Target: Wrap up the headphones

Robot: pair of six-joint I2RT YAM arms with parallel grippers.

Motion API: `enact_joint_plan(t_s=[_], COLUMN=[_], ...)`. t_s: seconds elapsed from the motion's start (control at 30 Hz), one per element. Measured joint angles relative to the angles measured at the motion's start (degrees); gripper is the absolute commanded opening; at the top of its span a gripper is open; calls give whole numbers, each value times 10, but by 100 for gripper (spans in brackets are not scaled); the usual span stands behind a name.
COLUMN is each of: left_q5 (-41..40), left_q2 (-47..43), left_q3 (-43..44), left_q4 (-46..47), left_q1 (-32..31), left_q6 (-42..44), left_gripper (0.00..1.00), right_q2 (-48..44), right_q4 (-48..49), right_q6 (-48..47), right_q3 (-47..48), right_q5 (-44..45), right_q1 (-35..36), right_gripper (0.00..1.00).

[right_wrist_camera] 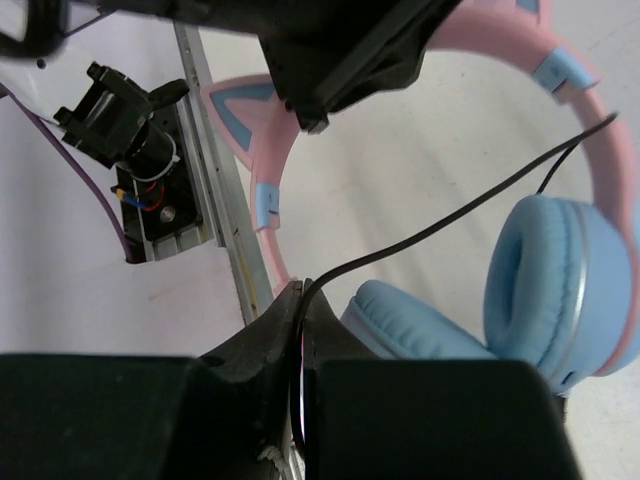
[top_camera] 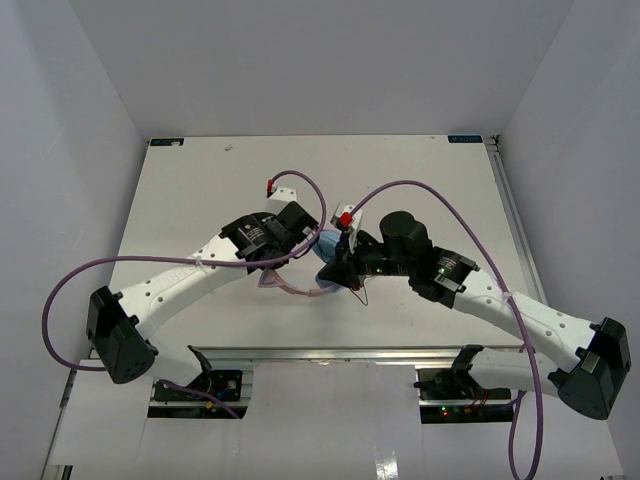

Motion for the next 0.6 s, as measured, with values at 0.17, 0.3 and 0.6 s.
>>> enact_joint_plan(t_s=[0.17, 0.3, 0.6], left_q5=[-6, -6, -9], left_q2=[-3, -16, -54], left_q3=[9, 9, 9], left_q4=[6, 16, 39], left_q1=[1, 1, 1], left_q6=[-17, -23, -31], left_gripper=[0, 0, 0], right_q2=[-12, -17, -18], right_q4=[79, 133, 152], right_q6=[38, 66, 77], right_q3=[-58, -88, -91], right_q5=[-21, -20, 36], right_q1=[10, 27, 70], right_gripper=[8, 8, 8])
